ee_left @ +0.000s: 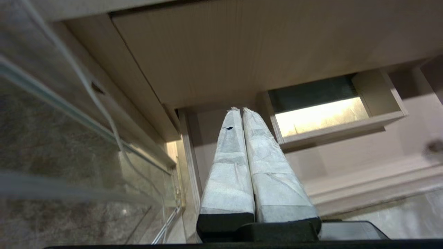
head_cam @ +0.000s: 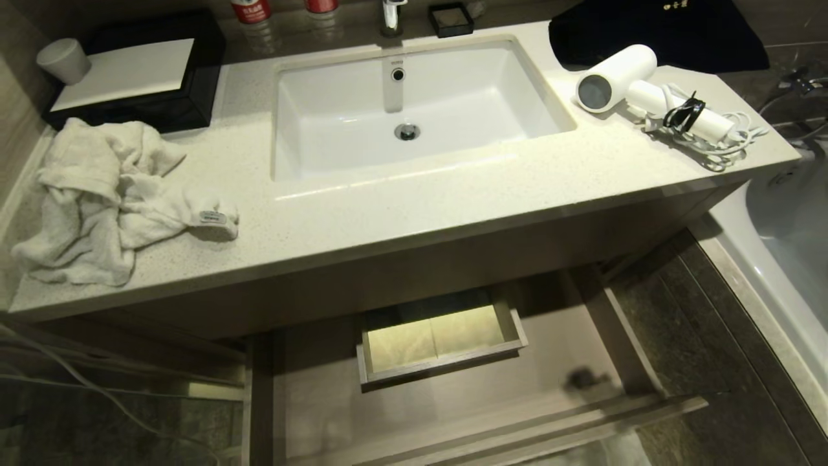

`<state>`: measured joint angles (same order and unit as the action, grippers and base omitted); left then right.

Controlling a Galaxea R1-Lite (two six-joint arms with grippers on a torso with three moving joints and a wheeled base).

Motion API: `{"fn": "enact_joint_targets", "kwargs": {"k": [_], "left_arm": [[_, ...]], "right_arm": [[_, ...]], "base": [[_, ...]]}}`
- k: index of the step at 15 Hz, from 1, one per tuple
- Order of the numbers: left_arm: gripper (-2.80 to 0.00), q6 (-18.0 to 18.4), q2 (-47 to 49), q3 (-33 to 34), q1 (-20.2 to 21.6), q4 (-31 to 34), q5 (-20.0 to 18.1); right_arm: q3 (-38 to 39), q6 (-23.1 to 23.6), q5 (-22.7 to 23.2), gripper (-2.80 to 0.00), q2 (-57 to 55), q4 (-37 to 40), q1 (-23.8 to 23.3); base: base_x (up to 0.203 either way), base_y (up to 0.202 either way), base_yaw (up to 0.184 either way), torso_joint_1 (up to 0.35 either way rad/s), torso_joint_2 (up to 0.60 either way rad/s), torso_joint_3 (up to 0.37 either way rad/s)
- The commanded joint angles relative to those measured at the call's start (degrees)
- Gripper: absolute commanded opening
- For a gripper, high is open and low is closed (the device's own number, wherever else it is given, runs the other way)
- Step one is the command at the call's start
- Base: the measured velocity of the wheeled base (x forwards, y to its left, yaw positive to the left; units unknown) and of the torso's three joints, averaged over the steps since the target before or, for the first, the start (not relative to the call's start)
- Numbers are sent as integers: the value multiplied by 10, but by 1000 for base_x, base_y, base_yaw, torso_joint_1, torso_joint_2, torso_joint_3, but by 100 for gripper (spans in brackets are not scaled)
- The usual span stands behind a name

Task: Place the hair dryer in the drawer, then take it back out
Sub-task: Close the drawer

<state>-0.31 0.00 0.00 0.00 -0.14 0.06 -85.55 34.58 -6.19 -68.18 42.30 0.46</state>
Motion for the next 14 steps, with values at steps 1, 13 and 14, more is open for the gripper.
{"fn": "enact_joint_targets", "kwargs": {"k": [1, 13, 14], "left_arm": [[-280, 0, 1, 0, 0, 0, 0], [-280, 0, 0, 0, 0, 0, 0], [-280, 0, 1, 0, 0, 0, 0]], "right_arm": [[1, 2, 0, -280, 2, 1, 1], [25, 0, -3, -280, 18, -13, -1], [30, -2, -3, -280, 20, -17, -1]], "base": [[0, 0, 0, -313, 98, -227], [0, 0, 0, -281, 94, -186], [0, 0, 0, -191, 349, 125]]}}
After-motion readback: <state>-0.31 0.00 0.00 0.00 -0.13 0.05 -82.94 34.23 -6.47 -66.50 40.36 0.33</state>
